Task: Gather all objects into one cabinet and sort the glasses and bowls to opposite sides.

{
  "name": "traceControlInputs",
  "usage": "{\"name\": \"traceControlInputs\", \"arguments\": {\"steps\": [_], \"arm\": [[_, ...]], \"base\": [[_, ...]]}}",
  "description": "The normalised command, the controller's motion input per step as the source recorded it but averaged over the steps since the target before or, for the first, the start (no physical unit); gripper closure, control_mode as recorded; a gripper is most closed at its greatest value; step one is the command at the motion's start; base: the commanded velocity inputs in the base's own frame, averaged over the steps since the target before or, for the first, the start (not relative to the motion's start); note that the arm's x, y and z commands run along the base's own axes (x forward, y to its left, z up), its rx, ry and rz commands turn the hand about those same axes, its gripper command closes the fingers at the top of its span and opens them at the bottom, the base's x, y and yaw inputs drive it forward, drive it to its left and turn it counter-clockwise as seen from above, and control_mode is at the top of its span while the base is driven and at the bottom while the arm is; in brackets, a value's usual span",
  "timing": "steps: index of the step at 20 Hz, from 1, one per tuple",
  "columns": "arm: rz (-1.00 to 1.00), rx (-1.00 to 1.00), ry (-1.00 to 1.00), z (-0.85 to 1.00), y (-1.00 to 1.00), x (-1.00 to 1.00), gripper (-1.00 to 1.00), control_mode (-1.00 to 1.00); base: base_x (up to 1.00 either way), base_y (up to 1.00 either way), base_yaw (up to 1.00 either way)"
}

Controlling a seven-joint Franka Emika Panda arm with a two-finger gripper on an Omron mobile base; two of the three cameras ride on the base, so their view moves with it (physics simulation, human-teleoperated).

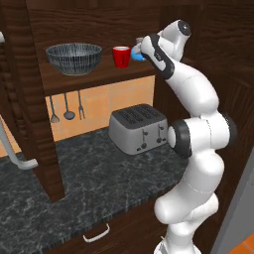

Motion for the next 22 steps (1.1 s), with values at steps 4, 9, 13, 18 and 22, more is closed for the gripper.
{"name": "traceControlInputs", "arguments": {"steps": [4, 9, 13, 18, 22], "arm": [[0.0, 0.0, -0.02, 0.05, 0.0, -0.42, -1.0, -1.0], [0.0, 0.0, -0.05, 0.0, 0.0, -0.98, -1.0, -1.0], [0.0, 0.0, -0.19, 0.0, 0.0, -1.0, -1.0, -1.0], [0.0, 0.0, -0.17, -0.18, -0.12, -1.0, -1.0, -1.0], [0.0, 0.03, 0.0, -0.6, -0.25, -1.0, -1.0, -1.0]], "base": [[0.0, 0.0, 0.0], [0.0, 0.0, 0.0], [0.0, 0.0, 0.0], [0.0, 0.0, 0.0], [0.0, 0.0, 0.0]]}}
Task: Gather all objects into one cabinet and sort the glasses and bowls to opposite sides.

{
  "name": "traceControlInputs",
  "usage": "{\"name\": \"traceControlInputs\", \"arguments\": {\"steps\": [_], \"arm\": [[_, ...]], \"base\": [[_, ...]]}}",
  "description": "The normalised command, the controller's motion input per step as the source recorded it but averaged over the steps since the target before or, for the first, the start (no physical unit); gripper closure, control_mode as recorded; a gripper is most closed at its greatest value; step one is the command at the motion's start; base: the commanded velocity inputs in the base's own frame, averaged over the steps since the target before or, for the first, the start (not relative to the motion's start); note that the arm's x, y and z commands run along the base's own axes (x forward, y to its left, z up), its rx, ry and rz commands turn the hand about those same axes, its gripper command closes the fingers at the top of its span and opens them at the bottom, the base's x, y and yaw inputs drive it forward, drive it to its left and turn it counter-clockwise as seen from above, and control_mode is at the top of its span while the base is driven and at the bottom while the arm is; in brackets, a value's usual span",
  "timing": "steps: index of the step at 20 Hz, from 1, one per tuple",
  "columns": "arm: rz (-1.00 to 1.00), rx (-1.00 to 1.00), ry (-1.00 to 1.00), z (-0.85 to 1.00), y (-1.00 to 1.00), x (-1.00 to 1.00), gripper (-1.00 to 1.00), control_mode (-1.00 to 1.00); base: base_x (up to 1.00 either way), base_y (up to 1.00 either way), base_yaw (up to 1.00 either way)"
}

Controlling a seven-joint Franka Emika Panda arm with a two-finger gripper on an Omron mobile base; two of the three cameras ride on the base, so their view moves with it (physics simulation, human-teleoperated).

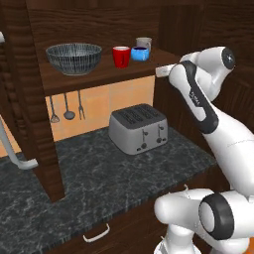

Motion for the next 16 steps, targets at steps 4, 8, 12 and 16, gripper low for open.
{"name": "traceControlInputs", "arguments": {"steps": [4, 8, 12, 16], "arm": [[0.0, 0.01, 0.06, -0.84, -0.17, -1.0, -1.0, -1.0], [0.0, 0.0, 0.09, -0.67, -0.1, -0.89, -1.0, -1.0], [0.0, 0.0, 0.01, 0.0, 0.0, 0.0, -1.0, -1.0], [0.0, 0.0, 0.0, 0.0, 0.0, 0.0, -1.0, -1.0]], "base": [[0.0, 0.0, 0.0], [0.0, 0.0, 0.0], [0.0, 0.0, 0.0], [0.0, 0.0, 0.0]]}}
